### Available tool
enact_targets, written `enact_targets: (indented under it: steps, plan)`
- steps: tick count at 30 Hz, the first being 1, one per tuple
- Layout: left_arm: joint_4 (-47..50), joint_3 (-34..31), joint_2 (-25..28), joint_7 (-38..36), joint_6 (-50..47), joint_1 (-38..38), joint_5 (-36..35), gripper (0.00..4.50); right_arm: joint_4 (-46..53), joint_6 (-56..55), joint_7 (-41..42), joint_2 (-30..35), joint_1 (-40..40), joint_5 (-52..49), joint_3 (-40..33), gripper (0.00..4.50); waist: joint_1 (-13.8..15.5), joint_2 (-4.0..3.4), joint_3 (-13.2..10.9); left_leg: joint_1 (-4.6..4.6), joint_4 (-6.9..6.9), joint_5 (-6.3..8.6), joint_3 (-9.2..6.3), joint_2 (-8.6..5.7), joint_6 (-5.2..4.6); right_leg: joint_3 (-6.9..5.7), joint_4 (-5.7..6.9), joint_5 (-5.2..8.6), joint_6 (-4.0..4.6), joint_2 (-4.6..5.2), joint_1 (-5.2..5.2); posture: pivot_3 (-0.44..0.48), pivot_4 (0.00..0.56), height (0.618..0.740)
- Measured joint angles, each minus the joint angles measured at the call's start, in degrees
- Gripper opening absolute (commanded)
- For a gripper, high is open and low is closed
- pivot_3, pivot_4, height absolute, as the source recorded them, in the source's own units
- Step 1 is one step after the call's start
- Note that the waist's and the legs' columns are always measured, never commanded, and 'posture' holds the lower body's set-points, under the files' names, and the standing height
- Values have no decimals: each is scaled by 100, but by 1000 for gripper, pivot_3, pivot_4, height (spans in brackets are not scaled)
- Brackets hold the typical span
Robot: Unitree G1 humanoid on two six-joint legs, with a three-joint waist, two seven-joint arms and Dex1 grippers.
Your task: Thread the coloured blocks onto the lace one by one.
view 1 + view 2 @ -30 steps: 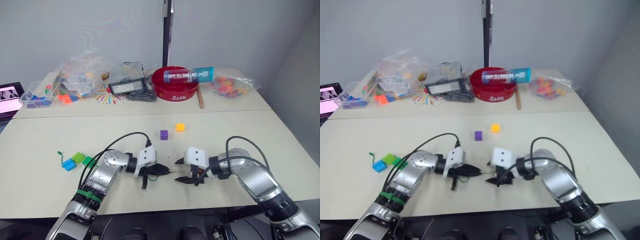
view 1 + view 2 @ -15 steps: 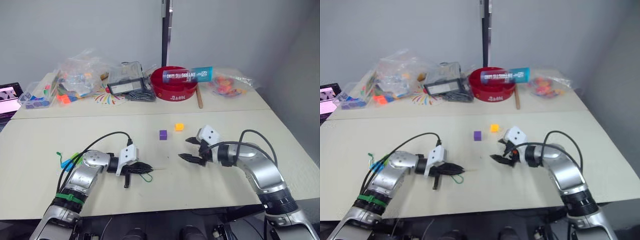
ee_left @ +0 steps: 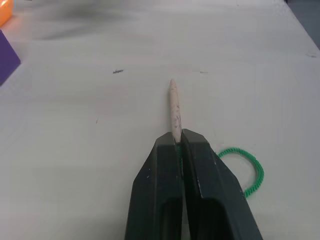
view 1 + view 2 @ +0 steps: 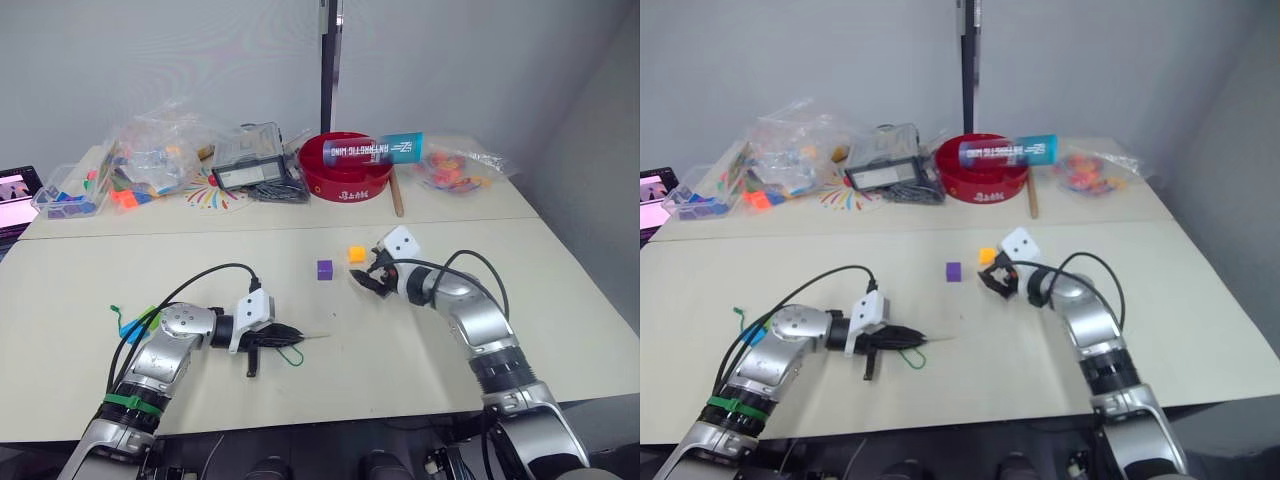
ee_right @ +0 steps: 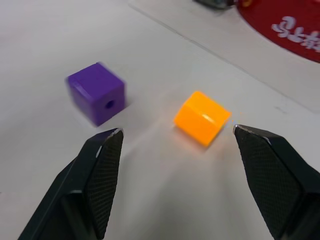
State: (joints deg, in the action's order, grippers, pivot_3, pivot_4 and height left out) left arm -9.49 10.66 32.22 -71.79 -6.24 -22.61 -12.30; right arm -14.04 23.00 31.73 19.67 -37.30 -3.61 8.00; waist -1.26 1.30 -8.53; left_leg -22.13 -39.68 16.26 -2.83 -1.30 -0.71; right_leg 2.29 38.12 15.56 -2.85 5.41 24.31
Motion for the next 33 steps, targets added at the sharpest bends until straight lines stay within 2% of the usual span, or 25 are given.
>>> enact_targets:
  steps: [10,22,28,29,30,33]
  plan:
    - [15,-10,-25,102,-20,-1,-54,0,-762,-390,-1355,-956,-98,107,-336,3715,-69,-1,1,0,6,-2,-5,3,3,0,7,-1,1,3,2,0,150,740]
    - [-7,-33,-25,106,1,-4,-57,0,-1309,-734,-2268,-1769,-109,228,-463,3715,-159,-3,1,5,18,-3,-5,3,5,2,46,-1,2,2,6,0,150,740]
    - [-32,-33,-24,114,8,-11,-55,0,-1857,-1017,-2846,-1999,-379,367,-476,3715,-164,-4,1,7,24,-6,-6,2,10,2,46,-1,2,3,6,0,150,740]
    - [-36,-32,-25,116,8,-12,-55,0,-1977,-1068,-2935,-2041,-434,382,-508,3209,-172,-4,1,8,25,-6,-6,2,11,3,46,-1,2,3,6,0,150,740]
    - [-37,-32,-25,116,8,-12,-54,0,-2091,-1152,-2996,-2081,-479,396,-527,2972,-182,-4,1,9,27,-7,-6,2,11,2,46,-1,2,3,6,0,150,740]
    - [-37,-32,-25,118,8,-21,-54,0,-2353,-1358,-3151,-2151,-582,423,-530,1878,-197,-4,1,13,31,-7,-6,2,12,3,46,-1,2,4,5,0,150,740]
